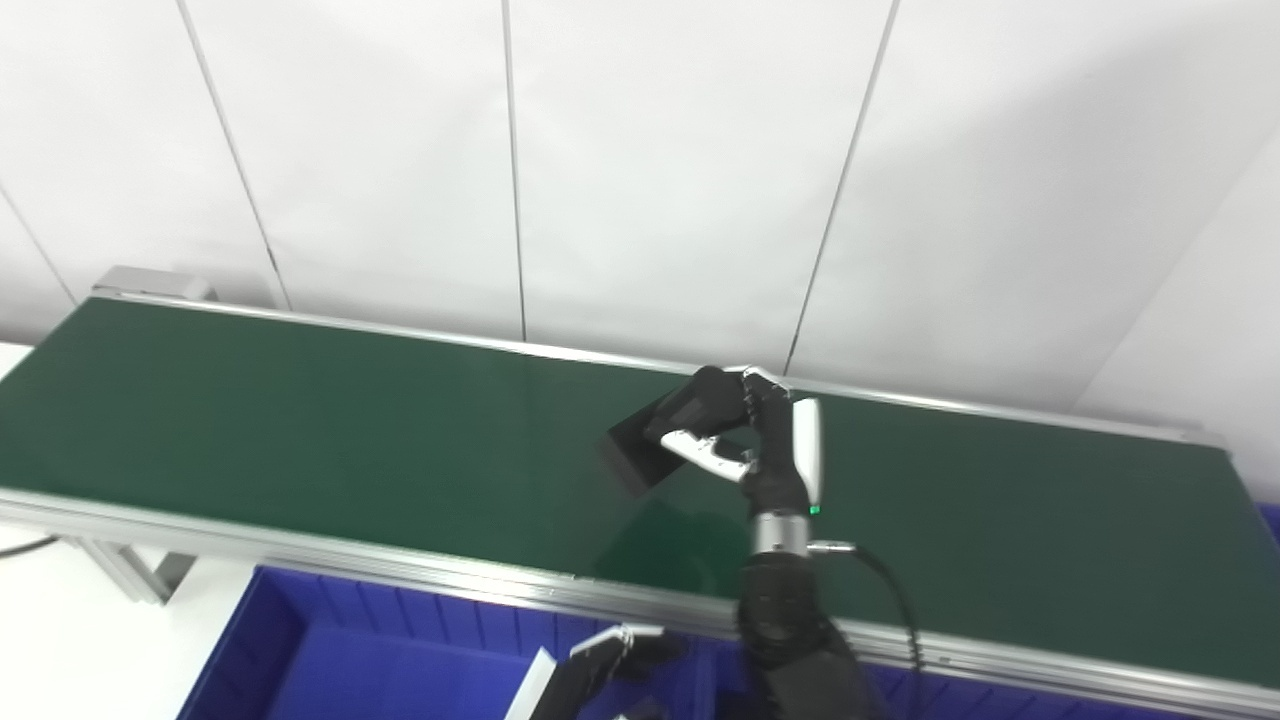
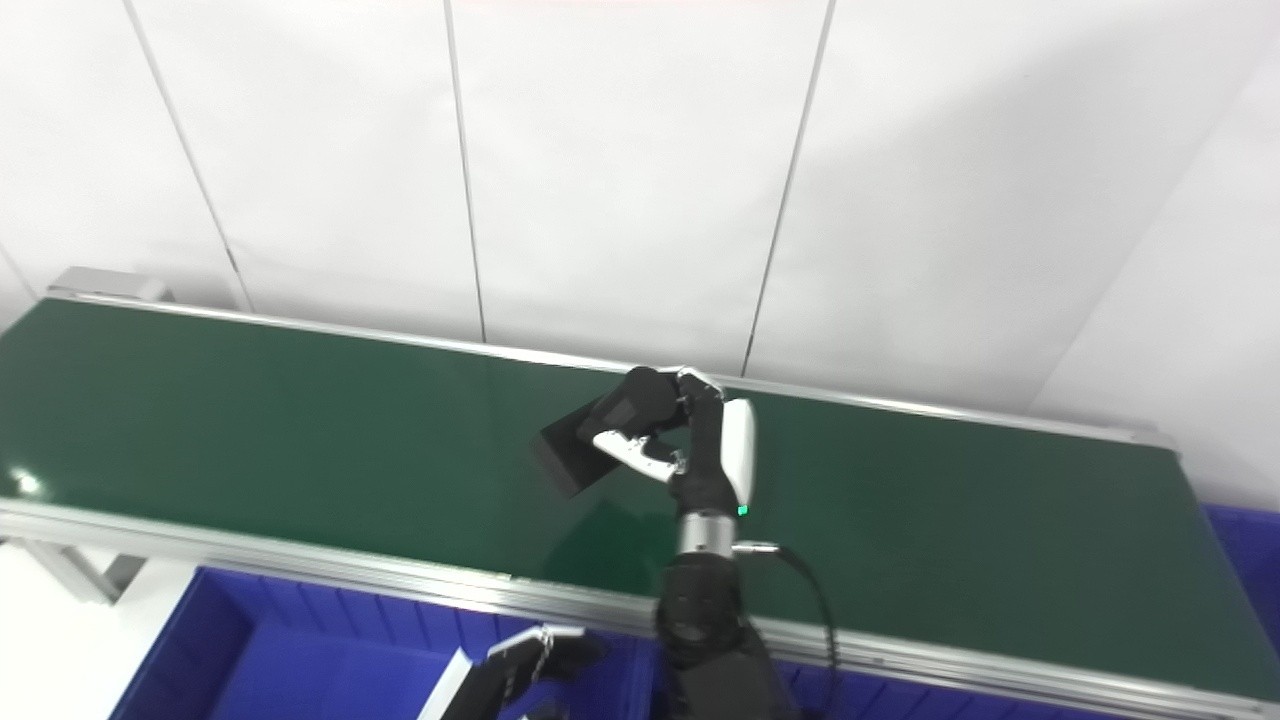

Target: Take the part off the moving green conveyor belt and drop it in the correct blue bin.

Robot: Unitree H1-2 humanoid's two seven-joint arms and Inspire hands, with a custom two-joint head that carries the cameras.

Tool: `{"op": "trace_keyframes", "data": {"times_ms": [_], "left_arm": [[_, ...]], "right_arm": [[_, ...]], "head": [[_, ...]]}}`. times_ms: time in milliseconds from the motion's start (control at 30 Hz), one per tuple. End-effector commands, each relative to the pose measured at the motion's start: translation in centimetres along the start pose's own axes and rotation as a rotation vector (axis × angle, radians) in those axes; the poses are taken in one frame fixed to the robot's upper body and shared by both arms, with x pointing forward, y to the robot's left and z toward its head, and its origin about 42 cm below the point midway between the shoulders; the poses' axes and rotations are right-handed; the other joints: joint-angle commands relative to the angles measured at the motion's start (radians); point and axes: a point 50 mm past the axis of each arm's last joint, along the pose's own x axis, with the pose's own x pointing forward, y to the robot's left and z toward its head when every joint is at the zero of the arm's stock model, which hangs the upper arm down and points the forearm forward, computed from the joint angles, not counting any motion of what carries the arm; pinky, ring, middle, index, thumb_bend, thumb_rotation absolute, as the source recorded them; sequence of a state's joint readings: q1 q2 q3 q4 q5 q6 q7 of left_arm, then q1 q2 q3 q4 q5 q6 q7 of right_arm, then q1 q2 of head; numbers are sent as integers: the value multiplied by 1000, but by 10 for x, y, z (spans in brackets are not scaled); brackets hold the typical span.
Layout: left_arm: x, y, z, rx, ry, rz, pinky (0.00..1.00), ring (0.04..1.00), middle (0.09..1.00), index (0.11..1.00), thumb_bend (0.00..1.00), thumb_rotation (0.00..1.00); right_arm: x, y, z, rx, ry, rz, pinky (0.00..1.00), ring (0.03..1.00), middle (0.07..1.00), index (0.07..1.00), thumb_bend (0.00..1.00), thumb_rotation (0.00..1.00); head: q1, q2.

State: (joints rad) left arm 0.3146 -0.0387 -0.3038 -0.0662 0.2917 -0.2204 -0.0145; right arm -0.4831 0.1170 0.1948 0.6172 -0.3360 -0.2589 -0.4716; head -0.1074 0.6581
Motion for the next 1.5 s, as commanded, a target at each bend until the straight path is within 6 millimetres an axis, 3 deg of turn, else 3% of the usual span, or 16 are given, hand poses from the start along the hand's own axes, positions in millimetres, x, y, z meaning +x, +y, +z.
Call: {"op": "trace_keyframes", "data": {"times_ms": [0, 167, 333, 500, 600, 767, 1167, 1467], "left_arm": [[7, 7, 12, 11, -56, 10, 728, 748, 726, 676, 744, 914], [9, 16, 16, 3, -60, 14, 725, 740, 713, 674, 732, 909], [12, 24, 21, 20, -60, 10, 713, 724, 699, 681, 724, 919], [14, 27, 25, 7, -49, 39, 678, 716, 694, 680, 710, 911], [15, 29, 28, 8, -36, 55, 682, 727, 705, 691, 720, 908], [17, 32, 33, 6, -29, 71, 684, 742, 727, 710, 678, 900], [18, 36, 41, 12, 15, 94, 694, 767, 775, 753, 676, 890], [15, 36, 45, 15, 26, 98, 691, 777, 786, 762, 665, 863]], "right_arm": [[4, -15, 18, -21, -83, -14, 496, 482, 514, 471, 516, 0], [-21, -54, 21, -37, -108, -26, 453, 465, 516, 478, 516, 0], [-50, -99, 18, -61, -110, -26, 476, 477, 511, 472, 516, 0], [-80, -140, 13, -148, -82, -20, 396, 441, 520, 491, 515, 0], [-93, -159, 13, -219, -54, 12, 405, 443, 510, 492, 516, 0], [-108, -182, 10, -327, 1, 107, 411, 446, 521, 487, 516, 0], [-117, -212, 6, -609, 30, 332, 375, 418, 544, 487, 512, 0], [-125, -208, -4, -794, 78, 543, 433, 439, 536, 472, 515, 0]], "head": [[2, 9], [-7, 57], [8, 90], [33, 114], [49, 146], [60, 162], [84, 187], [77, 195]]}}
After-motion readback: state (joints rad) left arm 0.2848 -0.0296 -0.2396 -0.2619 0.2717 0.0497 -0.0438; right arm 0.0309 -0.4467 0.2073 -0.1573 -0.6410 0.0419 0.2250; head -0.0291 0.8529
